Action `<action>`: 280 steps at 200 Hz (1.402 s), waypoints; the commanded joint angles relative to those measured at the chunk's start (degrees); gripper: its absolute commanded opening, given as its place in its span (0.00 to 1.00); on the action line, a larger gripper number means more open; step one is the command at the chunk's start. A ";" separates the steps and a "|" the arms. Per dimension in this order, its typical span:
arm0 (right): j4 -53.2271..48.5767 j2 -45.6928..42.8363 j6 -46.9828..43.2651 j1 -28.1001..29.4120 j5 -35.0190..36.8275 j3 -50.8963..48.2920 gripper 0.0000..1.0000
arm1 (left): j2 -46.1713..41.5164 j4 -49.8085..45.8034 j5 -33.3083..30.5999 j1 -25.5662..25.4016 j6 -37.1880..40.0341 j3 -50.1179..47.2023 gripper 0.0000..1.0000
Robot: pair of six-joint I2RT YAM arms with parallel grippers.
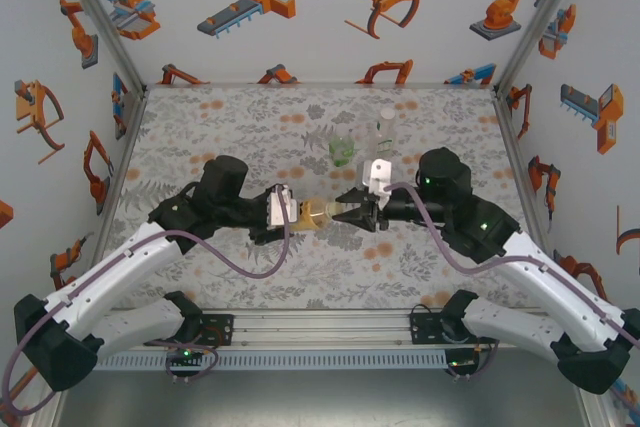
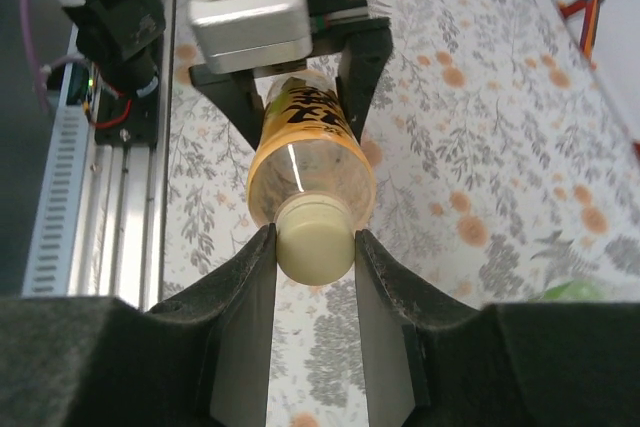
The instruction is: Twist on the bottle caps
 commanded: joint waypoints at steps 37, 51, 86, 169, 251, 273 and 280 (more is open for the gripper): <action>15.74 3.08 36.80 0.30 14.46 -2.62 0.00 | -1.09 4.96 -10.84 0.00 -2.59 0.22 0.00; 16.48 3.83 45.33 0.30 19.21 -2.74 0.00 | -1.02 5.51 -11.27 0.14 -2.83 -0.04 0.00; 15.45 6.01 63.07 0.31 23.66 -1.73 0.00 | -0.82 6.27 -11.34 0.51 -3.16 -0.38 0.00; 10.68 11.46 82.72 0.21 21.59 0.84 0.00 | -0.56 6.97 -11.90 0.90 -4.05 -0.44 0.00; 0.95 8.53 67.45 0.24 22.73 6.03 0.27 | -0.42 6.65 -6.96 0.83 -2.99 -0.57 0.00; -2.48 6.56 61.91 0.23 24.68 6.99 0.42 | -0.09 6.19 -4.87 0.90 -2.71 -0.27 0.00; -2.90 5.92 59.98 0.24 25.08 6.99 0.47 | 0.04 5.94 -4.13 0.86 -2.60 -0.16 0.00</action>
